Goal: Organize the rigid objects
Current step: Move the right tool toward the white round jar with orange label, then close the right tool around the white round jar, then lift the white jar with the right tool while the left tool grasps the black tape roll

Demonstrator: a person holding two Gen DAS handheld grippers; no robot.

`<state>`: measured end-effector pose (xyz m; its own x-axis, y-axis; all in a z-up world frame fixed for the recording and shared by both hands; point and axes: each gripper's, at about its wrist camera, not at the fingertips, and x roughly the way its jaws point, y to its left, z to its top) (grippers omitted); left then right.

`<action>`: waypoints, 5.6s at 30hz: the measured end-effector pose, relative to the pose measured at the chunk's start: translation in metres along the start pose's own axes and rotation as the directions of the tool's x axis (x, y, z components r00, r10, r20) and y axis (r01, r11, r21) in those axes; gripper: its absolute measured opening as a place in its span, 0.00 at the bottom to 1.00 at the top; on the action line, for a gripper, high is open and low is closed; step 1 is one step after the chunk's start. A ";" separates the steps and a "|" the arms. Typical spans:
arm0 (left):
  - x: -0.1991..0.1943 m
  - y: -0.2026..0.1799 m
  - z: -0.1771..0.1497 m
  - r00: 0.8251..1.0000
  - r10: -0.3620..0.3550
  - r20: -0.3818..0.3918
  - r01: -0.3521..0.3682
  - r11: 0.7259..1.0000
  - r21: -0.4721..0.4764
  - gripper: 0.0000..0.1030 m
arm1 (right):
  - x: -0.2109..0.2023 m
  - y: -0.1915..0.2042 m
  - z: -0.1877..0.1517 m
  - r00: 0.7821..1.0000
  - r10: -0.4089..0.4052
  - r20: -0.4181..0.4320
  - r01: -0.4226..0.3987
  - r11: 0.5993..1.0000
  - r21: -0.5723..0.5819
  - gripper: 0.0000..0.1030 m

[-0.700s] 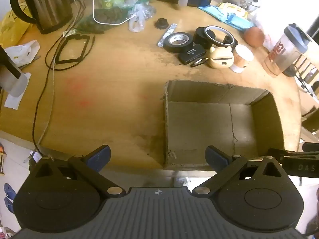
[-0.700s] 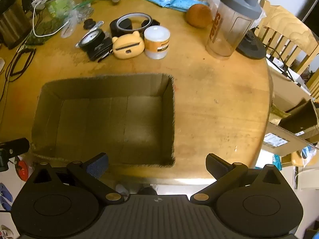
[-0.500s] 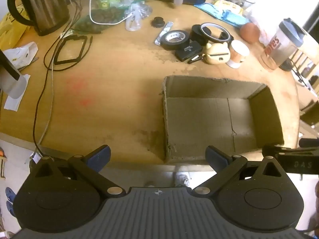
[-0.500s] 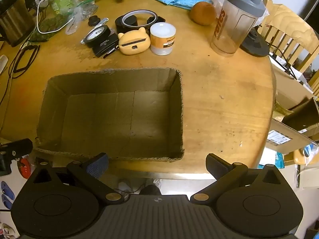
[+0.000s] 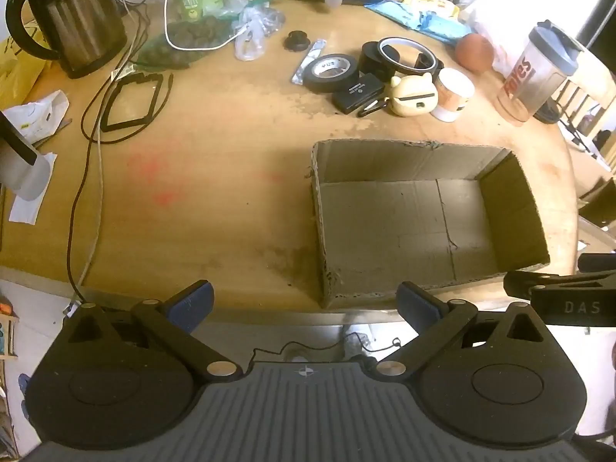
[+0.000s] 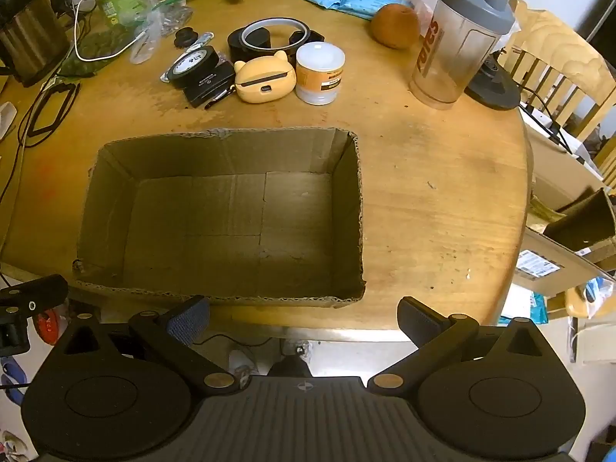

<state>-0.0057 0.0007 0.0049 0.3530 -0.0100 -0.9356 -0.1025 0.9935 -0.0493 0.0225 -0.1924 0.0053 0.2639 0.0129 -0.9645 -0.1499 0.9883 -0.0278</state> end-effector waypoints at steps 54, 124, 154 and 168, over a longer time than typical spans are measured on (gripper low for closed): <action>0.017 -0.015 0.056 0.999 0.004 0.032 -0.002 0.998 -0.065 1.00 | 0.021 -0.047 0.071 0.993 0.062 0.100 -0.062 0.998 -0.006 1.00; 0.012 0.010 0.059 0.996 0.056 0.075 -0.033 0.960 -0.276 1.00 | 0.130 -0.042 0.195 0.949 0.165 0.269 -0.104 0.968 -0.227 0.55; 0.018 0.005 0.101 0.980 -0.025 0.196 0.056 0.987 -0.152 1.00 | 0.066 -0.091 0.146 0.933 0.161 0.323 -0.140 0.986 -0.088 0.55; 0.041 0.006 0.123 0.963 -0.102 0.248 0.134 0.984 -0.116 1.00 | 0.042 -0.110 0.123 0.926 0.150 0.347 -0.162 0.987 0.004 0.55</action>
<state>0.1223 0.0204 0.0094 0.5812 -0.0829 -0.8095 -0.1611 0.9634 -0.2143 0.1673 -0.2816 -0.0002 0.5528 0.2131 -0.8056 -0.1864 0.9739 0.1297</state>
